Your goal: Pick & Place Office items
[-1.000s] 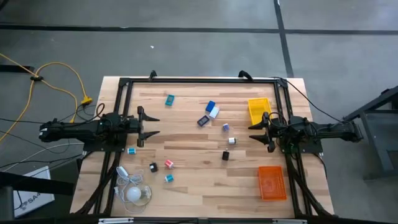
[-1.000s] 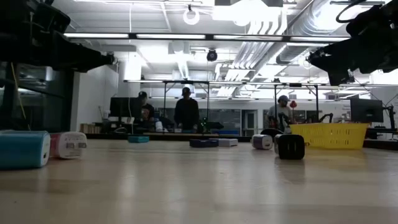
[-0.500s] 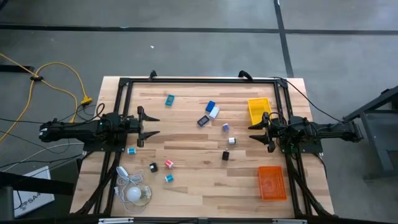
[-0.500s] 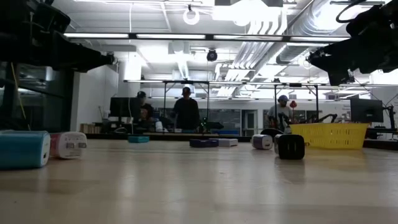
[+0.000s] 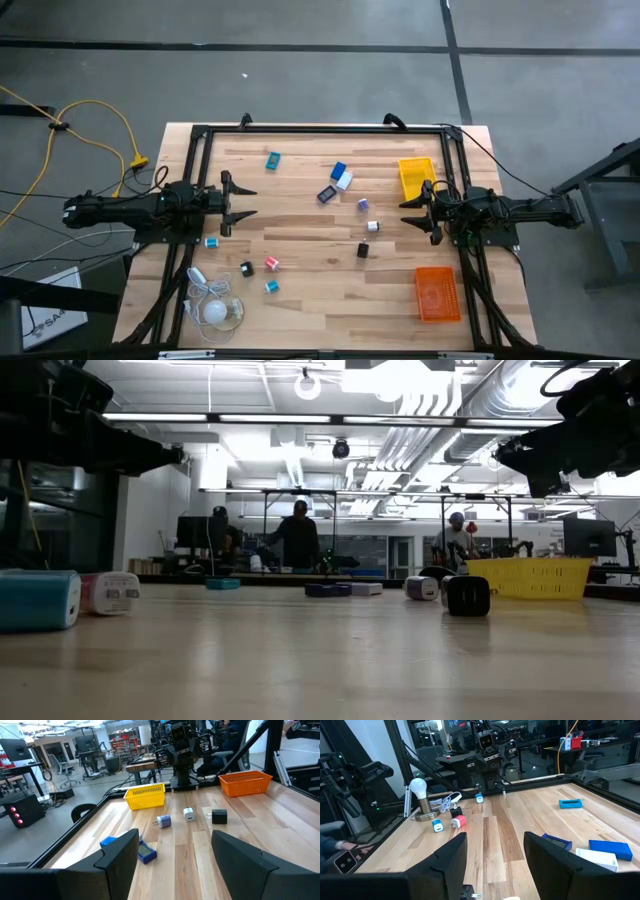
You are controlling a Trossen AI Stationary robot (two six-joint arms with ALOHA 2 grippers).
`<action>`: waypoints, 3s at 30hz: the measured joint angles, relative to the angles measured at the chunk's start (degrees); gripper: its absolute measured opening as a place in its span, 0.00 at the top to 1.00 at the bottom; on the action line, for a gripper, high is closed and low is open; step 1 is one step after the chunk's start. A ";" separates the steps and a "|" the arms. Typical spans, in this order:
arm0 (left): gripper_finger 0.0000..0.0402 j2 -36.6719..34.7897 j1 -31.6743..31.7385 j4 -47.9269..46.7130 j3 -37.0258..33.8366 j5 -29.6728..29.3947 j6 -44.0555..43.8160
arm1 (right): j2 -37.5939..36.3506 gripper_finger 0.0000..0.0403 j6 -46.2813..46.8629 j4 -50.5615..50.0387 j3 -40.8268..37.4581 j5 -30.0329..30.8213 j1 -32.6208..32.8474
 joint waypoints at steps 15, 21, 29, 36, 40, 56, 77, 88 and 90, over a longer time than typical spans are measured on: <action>0.40 0.00 0.02 0.00 0.01 0.00 0.01 | 0.00 0.55 0.01 0.00 -0.01 0.00 0.01; 0.40 0.00 0.01 0.00 0.01 0.00 -0.01 | 0.00 0.55 0.00 0.00 -0.01 0.00 0.00; 0.40 0.01 0.01 0.02 0.00 0.01 0.01 | 0.01 0.55 0.00 0.01 0.01 0.00 0.01; 0.40 0.01 -0.01 0.37 0.01 0.00 0.00 | 0.01 0.55 0.02 0.01 0.01 0.00 0.01; 0.40 0.02 -0.26 0.42 0.02 0.02 0.01 | 0.01 0.55 0.00 0.00 0.00 0.00 0.00; 0.40 0.00 -0.26 0.43 0.00 -13.93 -5.41 | 0.00 0.55 0.00 0.00 -0.01 0.00 0.00; 0.40 1.72 -0.26 0.96 1.35 -31.43 -6.91 | 0.02 0.55 0.00 0.02 0.00 0.00 0.02; 0.40 19.87 -0.20 1.11 11.72 -40.24 -13.07 | 0.01 0.55 0.00 0.01 -0.01 0.00 0.01; 0.40 24.37 -0.20 1.04 14.41 -41.20 -14.79 | 0.00 0.55 0.02 0.00 -0.01 0.00 0.02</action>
